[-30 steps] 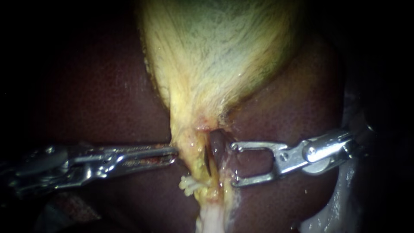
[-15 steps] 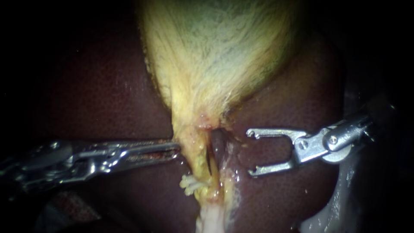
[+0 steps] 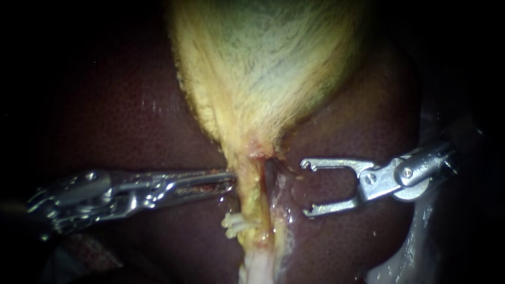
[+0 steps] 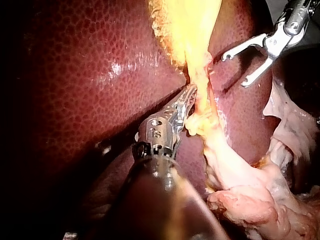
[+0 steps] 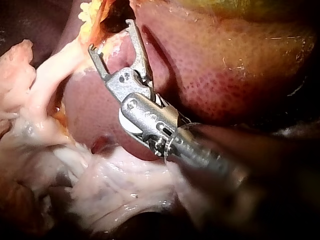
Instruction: Going back second clip left tube
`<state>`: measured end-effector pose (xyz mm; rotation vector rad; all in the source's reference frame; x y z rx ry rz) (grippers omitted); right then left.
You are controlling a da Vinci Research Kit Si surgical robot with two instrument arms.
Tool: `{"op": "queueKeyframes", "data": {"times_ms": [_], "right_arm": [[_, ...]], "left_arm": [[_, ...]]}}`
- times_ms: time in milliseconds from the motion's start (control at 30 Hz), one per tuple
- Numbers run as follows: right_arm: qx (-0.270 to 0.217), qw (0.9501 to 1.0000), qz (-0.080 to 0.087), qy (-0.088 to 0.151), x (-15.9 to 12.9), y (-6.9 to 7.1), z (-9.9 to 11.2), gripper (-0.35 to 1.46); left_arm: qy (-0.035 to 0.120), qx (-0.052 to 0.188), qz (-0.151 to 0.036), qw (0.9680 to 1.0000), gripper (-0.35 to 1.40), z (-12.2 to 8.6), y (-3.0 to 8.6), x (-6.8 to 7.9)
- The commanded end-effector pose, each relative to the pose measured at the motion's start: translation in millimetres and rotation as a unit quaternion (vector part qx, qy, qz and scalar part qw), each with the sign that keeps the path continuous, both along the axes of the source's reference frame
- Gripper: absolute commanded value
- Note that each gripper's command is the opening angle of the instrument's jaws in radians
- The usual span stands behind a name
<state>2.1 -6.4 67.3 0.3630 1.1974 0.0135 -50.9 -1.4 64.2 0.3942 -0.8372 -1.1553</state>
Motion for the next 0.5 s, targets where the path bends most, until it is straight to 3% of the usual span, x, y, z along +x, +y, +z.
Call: {"op": "queueKeyframes", "data": {"times_ms": [33,500], "right_arm": [[0.000,1.0000,0.000,0.000,0.0,0.0,0.0,0.60],[0.000,1.0000,0.000,0.000,0.0,0.0,0.0,0.60]], "left_arm": [[0.000,0.000,0.000,1.0000,-0.25,0.0,0.0,0.0],[0.000,0.001,0.001,1.0000,-0.25,0.0,0.0,-0.3]]}}
